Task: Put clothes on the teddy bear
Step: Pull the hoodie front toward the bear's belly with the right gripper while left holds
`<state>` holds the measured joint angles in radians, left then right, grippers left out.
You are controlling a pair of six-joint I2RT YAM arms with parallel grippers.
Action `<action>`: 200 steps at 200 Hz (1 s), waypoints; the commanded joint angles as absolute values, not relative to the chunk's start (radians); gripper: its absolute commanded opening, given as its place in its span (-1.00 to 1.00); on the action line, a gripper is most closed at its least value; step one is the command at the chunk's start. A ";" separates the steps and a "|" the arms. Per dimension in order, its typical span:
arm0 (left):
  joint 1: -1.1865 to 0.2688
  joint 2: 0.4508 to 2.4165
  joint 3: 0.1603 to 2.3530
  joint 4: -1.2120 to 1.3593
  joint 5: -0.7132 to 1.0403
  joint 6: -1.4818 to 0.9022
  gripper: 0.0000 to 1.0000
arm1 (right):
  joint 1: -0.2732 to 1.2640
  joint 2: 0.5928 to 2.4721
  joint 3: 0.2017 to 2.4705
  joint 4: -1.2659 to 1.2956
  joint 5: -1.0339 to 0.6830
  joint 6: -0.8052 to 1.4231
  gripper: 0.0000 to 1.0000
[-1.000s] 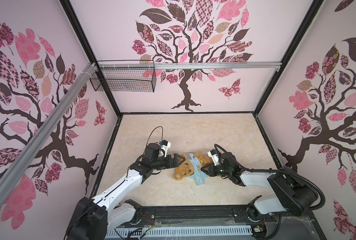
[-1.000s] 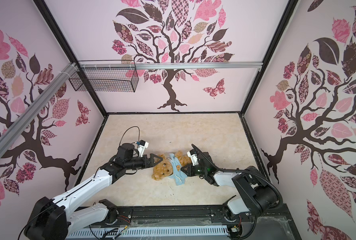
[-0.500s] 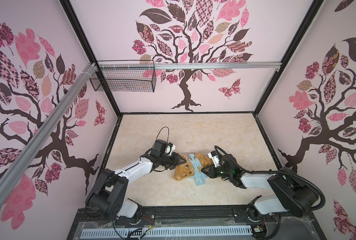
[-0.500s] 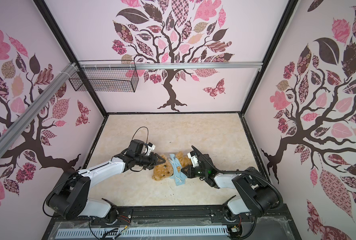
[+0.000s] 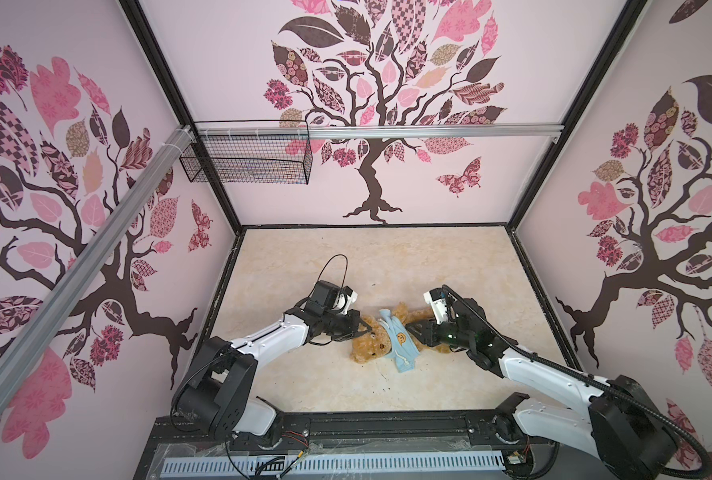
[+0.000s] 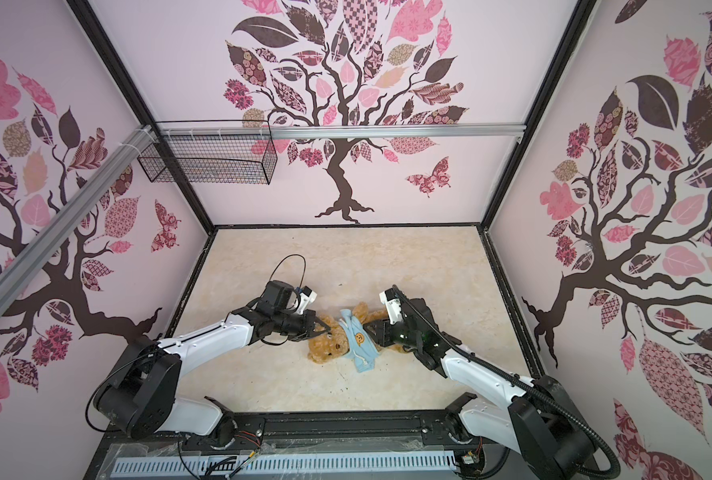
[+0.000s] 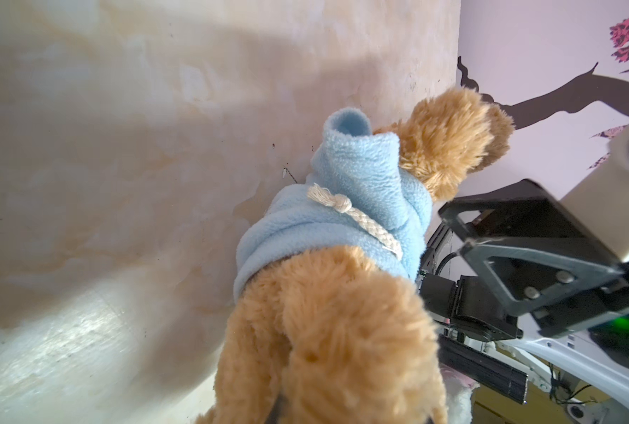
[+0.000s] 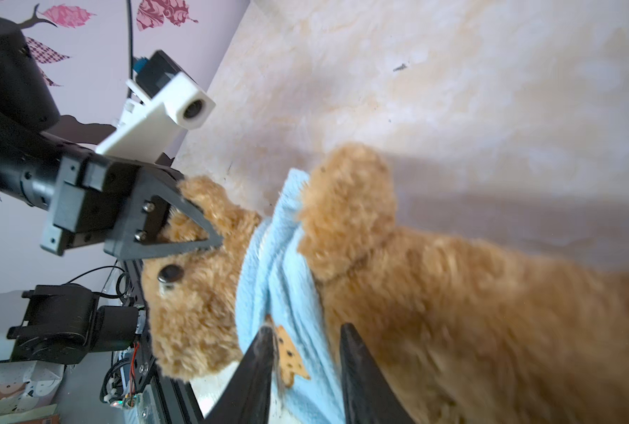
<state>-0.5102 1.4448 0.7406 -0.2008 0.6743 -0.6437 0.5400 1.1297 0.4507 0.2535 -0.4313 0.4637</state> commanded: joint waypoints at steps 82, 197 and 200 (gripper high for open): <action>-0.557 1.437 0.795 -0.232 0.640 -0.556 -1.00 | 0.542 1.344 0.532 0.287 -0.521 0.463 -0.44; -0.566 1.431 0.822 -0.262 0.603 -0.546 -1.00 | 0.569 1.270 0.495 0.236 -0.462 0.453 -0.56; -0.566 1.432 0.823 -0.262 0.603 -0.546 -1.00 | 0.568 1.270 0.497 0.235 -0.461 0.451 -0.56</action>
<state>-0.5575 1.4445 0.7704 -0.2577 0.6029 -0.5701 0.5522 1.3067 0.4980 0.2882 -0.4797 0.4702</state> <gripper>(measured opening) 0.063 0.221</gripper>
